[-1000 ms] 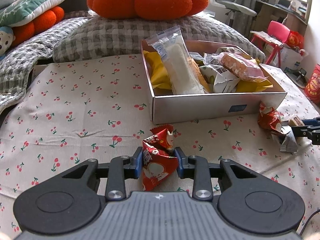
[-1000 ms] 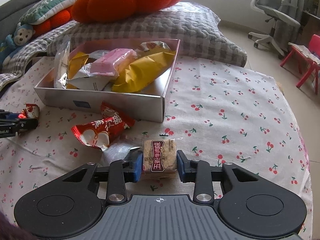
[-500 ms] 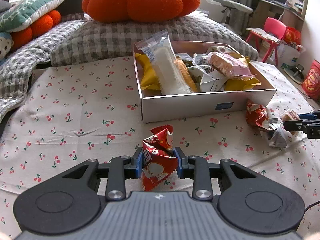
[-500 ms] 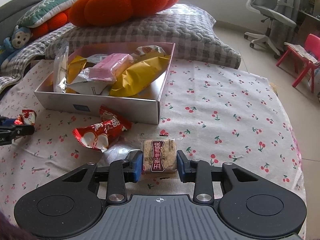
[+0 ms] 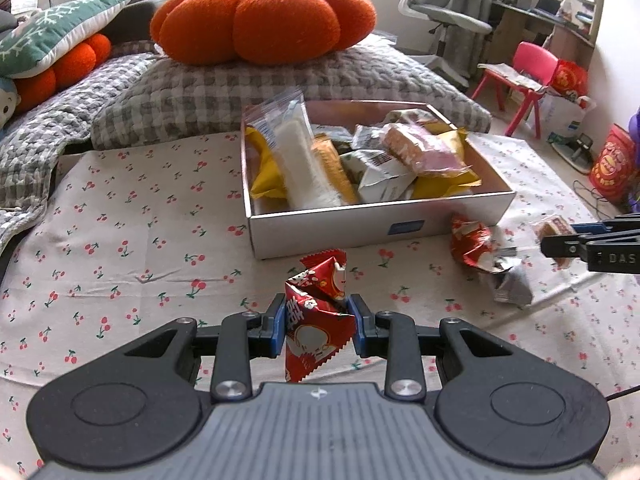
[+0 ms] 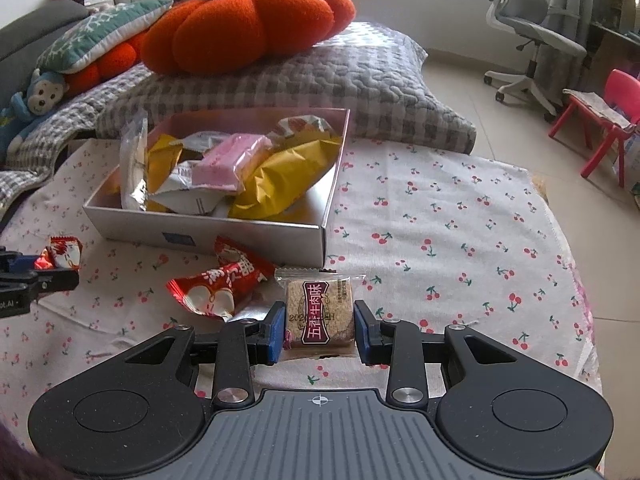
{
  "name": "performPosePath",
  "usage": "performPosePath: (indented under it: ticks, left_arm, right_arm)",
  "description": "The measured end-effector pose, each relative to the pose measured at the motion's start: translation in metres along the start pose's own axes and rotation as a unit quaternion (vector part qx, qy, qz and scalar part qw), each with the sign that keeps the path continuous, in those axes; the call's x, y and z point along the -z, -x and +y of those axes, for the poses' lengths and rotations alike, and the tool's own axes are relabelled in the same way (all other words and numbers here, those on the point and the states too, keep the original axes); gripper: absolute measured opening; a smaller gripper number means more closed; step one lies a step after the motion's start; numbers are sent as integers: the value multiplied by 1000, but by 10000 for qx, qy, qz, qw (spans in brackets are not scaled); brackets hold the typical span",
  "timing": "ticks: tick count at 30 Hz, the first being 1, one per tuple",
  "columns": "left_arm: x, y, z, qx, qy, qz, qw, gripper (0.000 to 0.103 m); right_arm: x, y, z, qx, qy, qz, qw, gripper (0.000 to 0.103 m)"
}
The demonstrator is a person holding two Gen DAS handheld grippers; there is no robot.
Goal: Organize snacks
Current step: 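Carry candy wrapper and biscuit packet over the box and lower inside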
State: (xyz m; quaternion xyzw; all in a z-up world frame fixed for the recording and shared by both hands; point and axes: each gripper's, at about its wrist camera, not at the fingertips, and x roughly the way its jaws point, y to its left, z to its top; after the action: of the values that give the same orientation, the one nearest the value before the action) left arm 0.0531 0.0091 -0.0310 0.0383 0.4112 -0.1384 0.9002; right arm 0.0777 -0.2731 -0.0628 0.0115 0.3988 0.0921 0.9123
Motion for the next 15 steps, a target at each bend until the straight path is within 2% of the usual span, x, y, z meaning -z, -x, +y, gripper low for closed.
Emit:
performPosePath:
  ticks: [15]
  left_arm:
    - [-17, 13, -18, 267, 107, -212, 9994, 29]
  right_arm:
    - [-19, 11, 8, -181, -285, -222, 9992, 33]
